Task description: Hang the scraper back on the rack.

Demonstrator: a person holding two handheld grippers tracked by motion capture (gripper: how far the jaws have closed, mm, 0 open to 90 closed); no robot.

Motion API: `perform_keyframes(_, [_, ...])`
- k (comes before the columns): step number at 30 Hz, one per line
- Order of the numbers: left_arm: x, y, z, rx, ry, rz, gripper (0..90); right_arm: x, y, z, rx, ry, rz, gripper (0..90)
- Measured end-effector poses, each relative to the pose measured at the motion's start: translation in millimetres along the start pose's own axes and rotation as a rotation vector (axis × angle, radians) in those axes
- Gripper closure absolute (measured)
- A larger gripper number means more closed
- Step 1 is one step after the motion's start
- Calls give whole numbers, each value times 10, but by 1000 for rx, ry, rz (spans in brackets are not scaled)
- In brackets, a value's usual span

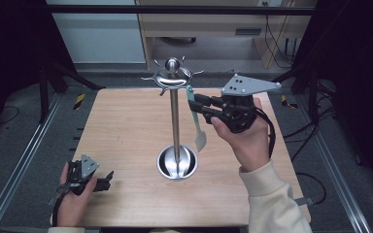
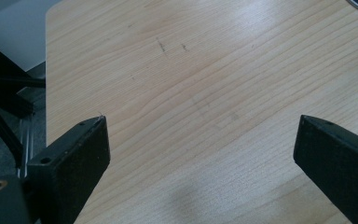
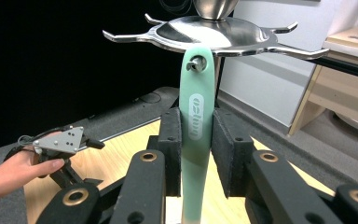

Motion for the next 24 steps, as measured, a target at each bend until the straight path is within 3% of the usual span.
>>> perform_keyframes(24, [68,13,48,7,-30,-16,34,-20,76,3,-33,-10,-17,741])
Point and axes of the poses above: each handheld gripper's, and its own axes: y roughly forward along the jaws, z roughly out of its underside, x roughly to its left, the point moved 10 cm from there along y, roughly forward along the jaws, and after that the axes turned 7 degrees about -z, right-handed, at the moved point
